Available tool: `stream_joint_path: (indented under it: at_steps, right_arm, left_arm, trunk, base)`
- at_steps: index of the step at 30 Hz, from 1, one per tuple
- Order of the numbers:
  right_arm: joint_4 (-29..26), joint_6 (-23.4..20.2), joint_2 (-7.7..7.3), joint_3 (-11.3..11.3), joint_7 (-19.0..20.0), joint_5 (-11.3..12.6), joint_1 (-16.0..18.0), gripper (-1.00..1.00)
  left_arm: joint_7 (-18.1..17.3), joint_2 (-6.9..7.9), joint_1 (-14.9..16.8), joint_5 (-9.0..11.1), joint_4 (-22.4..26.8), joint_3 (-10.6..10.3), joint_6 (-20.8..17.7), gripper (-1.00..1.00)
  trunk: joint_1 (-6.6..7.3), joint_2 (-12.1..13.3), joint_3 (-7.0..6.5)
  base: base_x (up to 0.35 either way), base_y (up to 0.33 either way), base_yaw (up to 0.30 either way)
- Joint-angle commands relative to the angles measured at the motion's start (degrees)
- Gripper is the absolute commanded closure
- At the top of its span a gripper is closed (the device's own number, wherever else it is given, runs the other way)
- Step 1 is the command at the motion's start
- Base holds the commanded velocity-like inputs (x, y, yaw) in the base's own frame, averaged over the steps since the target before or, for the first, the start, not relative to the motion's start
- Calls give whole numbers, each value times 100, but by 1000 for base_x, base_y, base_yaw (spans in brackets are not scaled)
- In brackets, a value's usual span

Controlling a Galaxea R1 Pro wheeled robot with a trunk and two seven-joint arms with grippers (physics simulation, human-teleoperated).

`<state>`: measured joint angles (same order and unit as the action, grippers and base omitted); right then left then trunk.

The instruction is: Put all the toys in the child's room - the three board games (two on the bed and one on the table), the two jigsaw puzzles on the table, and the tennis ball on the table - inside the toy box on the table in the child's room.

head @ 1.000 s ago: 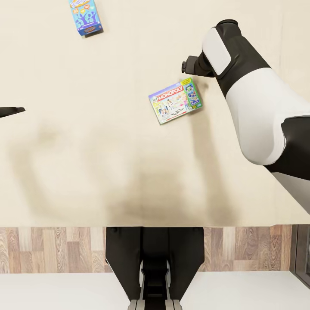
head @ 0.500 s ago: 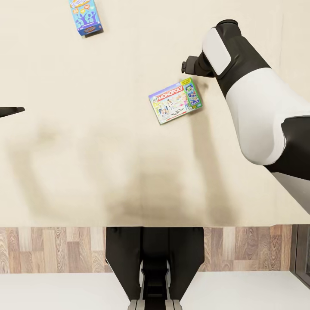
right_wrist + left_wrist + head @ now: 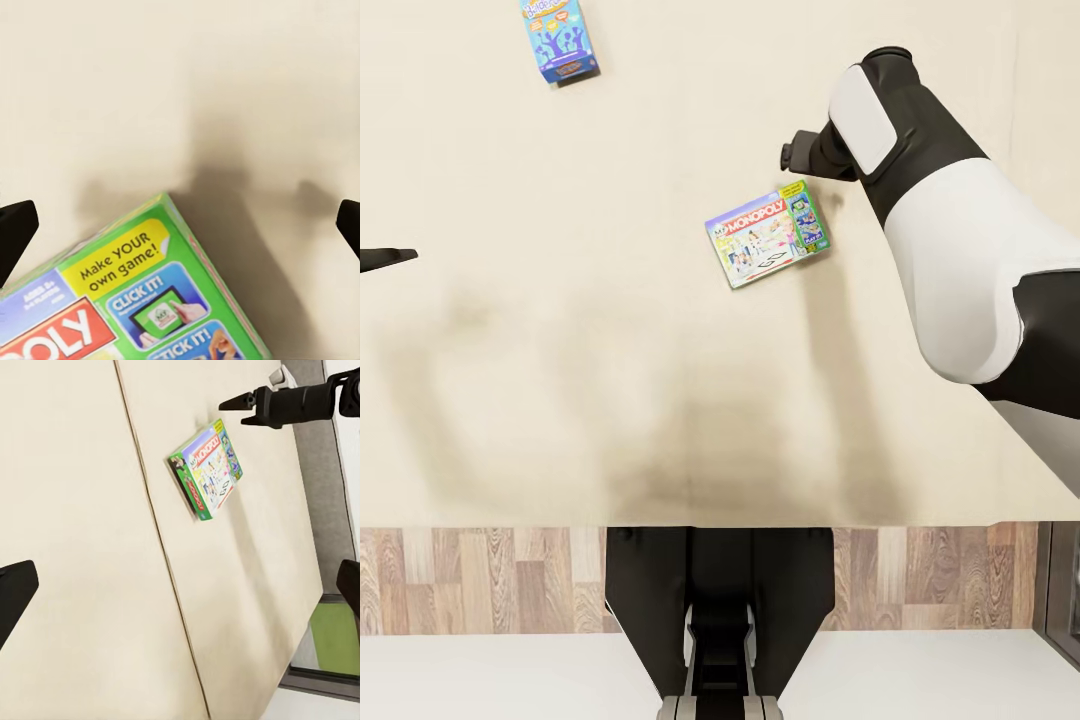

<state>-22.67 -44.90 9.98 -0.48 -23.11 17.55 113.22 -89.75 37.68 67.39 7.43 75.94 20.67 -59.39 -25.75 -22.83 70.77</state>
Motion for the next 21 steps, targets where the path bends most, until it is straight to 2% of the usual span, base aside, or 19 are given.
stream_joint_path:
  at_steps: [1,21]
  right_arm:
    - [-5,-10,2,-4,-48,74,2,-100]
    - [-1,-10,2,-4,-54,117,3,-100]
  left_arm:
    - [-25,2,2,-5,0,-1,-61,-100]
    - [-25,2,0,-2,3,-1,-61,-100]
  trunk:
    - [-4,-9,6]
    - [-4,-9,115]
  base:
    - [0,0,0]
    - [0,0,0]
